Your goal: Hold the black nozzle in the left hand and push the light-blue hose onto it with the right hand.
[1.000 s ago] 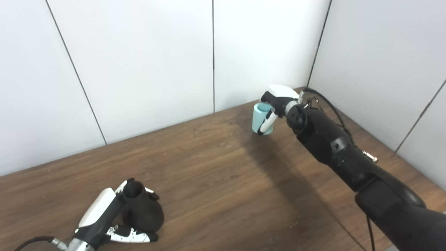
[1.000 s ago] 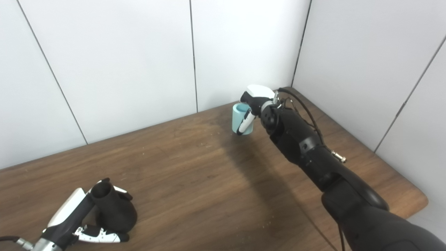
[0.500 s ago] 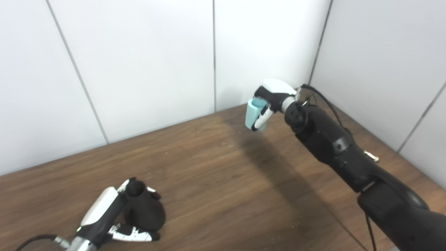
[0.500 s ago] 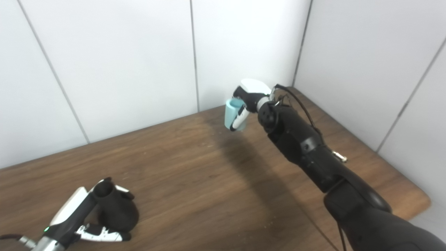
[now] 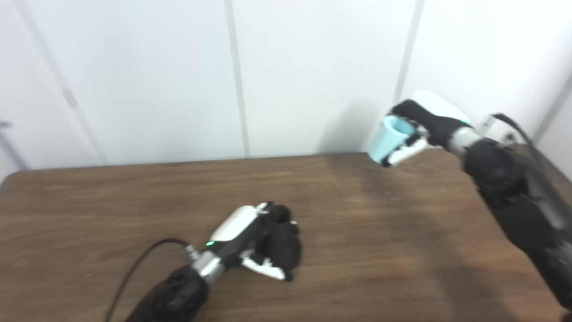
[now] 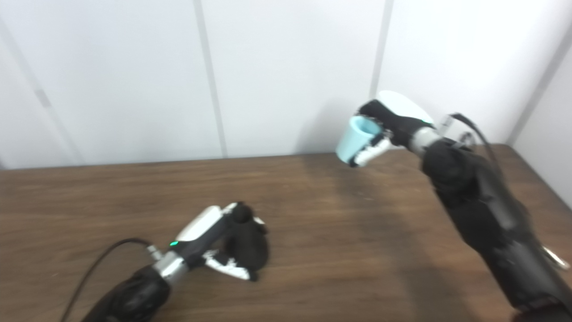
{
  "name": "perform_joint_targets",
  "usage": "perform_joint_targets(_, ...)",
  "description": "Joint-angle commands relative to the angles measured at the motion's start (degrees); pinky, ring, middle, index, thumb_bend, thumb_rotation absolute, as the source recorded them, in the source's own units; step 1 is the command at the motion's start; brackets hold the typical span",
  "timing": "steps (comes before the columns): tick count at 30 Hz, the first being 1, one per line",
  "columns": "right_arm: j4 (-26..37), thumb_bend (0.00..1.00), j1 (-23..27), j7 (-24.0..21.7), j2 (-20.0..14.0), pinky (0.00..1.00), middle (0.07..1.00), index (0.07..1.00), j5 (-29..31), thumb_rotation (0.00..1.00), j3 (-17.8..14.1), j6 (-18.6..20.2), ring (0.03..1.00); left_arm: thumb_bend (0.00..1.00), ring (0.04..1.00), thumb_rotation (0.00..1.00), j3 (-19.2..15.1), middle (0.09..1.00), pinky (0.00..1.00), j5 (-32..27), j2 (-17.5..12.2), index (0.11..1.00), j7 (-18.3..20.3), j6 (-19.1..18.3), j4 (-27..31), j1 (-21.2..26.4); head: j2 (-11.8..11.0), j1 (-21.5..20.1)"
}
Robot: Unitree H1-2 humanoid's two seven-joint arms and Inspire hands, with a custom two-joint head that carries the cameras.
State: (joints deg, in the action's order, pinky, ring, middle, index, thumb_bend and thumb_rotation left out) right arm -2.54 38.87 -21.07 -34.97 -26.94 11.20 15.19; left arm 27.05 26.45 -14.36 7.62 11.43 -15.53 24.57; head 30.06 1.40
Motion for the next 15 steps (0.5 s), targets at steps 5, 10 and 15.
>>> perform_joint_targets(5, 3.8, 0.5, 4.2, -1.2, -0.3, 0.38, 0.475, 0.484, 3.1, 0.0, -1.7, -3.5, 0.463, 0.53, 0.624, 0.0, 3.6, 0.469, 1.0, 5.5, 1.5, 0.496, 4.5, -8.6, -4.9, -1.8, 0.2, 2.5)
perform_joint_targets(10, 7.4, 0.5, 4.8, -3.1, 0.8, 0.37, 0.478, 0.489, 3.2, 0.0, -0.5, -3.6, 0.462, 0.53, 0.619, 0.0, 3.7, 0.464, 1.0, 6.2, 2.0, 0.498, 4.9, -10.7, -3.7, -2.1, 0.6, 2.6)
perform_joint_targets(15, 10.1, 0.5, 5.7, -5.6, 2.0, 0.37, 0.481, 0.488, 2.5, 0.0, 0.9, -3.0, 0.459, 0.53, 0.617, 0.0, 3.5, 0.462, 1.0, 6.2, 1.9, 0.499, 5.1, -11.1, -3.2, -2.3, 1.0, 1.3)
